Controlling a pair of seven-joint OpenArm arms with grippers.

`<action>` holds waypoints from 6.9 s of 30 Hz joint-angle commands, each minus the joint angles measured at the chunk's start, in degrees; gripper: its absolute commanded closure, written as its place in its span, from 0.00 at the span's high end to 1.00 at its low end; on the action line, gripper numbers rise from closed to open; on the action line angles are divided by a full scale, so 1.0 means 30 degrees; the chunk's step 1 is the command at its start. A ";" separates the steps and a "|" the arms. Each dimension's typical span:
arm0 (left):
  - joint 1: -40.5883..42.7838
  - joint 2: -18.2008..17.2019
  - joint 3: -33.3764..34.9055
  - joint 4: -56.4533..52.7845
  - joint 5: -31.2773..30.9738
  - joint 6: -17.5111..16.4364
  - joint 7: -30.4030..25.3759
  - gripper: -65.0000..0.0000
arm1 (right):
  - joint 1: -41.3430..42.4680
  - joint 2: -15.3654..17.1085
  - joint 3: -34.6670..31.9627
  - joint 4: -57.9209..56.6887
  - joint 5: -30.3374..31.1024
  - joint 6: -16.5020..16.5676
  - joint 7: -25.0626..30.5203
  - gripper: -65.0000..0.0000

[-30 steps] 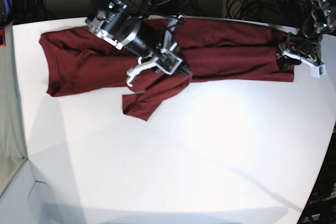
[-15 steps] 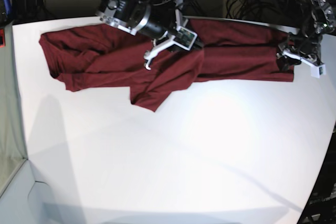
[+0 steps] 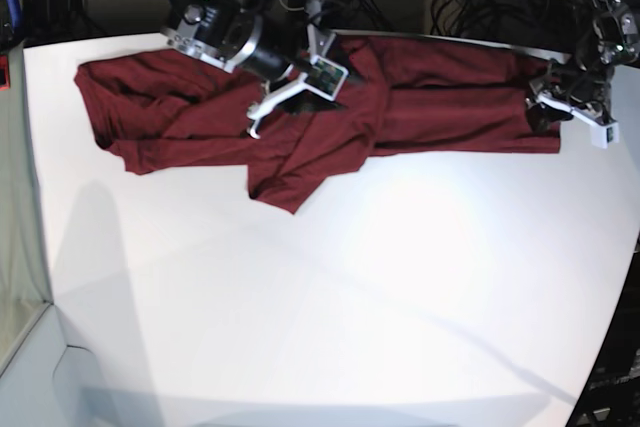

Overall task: Layout the t-shirt on the table in an organized manner, then fold the t-shirt properly
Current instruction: 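Grasp the sleeve with the right gripper and fold it across the shirt, then bring the left gripper to the shirt middle beside the right gripper, then grasp the folded fabric with the left gripper and pull it toward its side, then hold the shirt ends with both grippers and straighten the folded strip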

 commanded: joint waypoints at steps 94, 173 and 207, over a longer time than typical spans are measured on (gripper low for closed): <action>-1.2189 0.6835 2.0727 -1.0633 0.9586 0.0223 -0.5754 0.10 | 0.0066 -0.0731 1.2495 0.0200 0.0287 -0.0076 0.0443 0.35; -0.0966 0.6190 0.9943 0.8503 0.9557 0.1688 -0.6838 0.00 | 0.0652 -0.0760 1.2143 -0.2028 0.0316 -0.0076 0.0531 0.35; 0.3664 0.6278 -0.1837 0.9294 0.4663 0.1629 -0.6868 0.00 | 0.0593 -0.0790 1.1089 -0.2145 0.0316 -0.0076 0.0502 0.35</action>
